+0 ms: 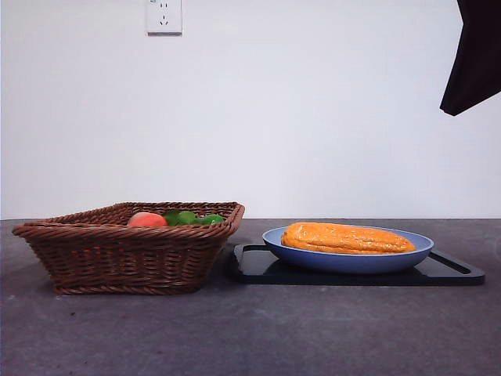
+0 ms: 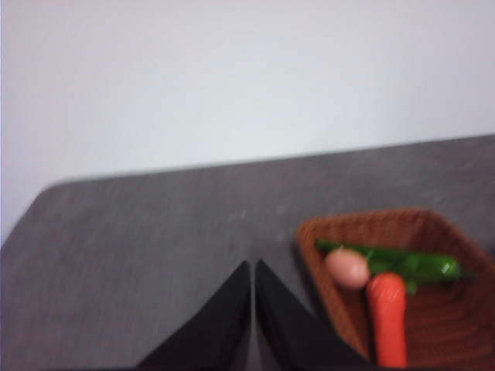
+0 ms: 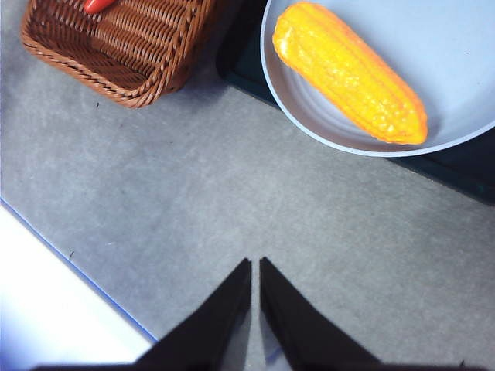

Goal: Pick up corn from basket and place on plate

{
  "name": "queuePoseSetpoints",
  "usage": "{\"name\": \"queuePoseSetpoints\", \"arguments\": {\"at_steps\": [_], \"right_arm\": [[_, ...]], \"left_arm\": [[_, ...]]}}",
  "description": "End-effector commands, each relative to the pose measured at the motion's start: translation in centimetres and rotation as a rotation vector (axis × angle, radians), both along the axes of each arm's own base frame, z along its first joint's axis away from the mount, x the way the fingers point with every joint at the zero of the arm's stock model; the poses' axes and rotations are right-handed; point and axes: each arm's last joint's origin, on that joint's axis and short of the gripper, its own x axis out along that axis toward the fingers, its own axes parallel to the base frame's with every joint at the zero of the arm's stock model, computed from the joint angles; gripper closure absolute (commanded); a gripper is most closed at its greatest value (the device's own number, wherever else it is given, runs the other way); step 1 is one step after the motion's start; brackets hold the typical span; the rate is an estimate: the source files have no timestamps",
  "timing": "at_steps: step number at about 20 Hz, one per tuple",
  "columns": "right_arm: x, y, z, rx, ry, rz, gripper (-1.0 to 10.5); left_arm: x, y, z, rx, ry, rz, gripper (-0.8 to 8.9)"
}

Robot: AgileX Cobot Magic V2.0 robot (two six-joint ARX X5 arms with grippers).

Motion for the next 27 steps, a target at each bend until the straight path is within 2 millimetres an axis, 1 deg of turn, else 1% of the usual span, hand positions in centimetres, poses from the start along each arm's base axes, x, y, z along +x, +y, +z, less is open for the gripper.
{"name": "queuePoseSetpoints", "arguments": {"at_steps": [1,3,6,9,14,18,27], "right_arm": [[0.2,0.1,0.2,0.005,-0.005,-0.001,9.4],[0.2,0.1,0.2,0.005,-0.005,-0.001,9.4],[0.2,0.1,0.2,0.005,-0.005,-0.001,9.4],[0.2,0.1,0.2,0.005,-0.005,-0.001,9.4],[0.2,0.1,0.2,0.005,-0.006,-0.001,9.4],[0.2,0.1,0.2,0.005,-0.006,-0.002,9.4],[0.2,0.1,0.2,0.005,-0.006,-0.001,9.4]], "left_arm": [[-0.8,0.1,-2.3,-0.046,-0.022,0.075,8.06],[-1.6,0.1,-4.6,-0.059,-0.027,0.126,8.06],[-2.3,0.0,-7.4,-0.058,-0.030,0.132,8.06],[-2.6,0.0,-9.4,-0.063,-0.007,0.133,8.06],[-2.7,0.0,-11.7,-0.093,0.043,0.138,8.06],[-2.5,0.0,-13.2,-0.125,0.092,0.143,8.06],[-2.5,0.0,-13.1,-0.127,0.089,0.142,8.06]]}}
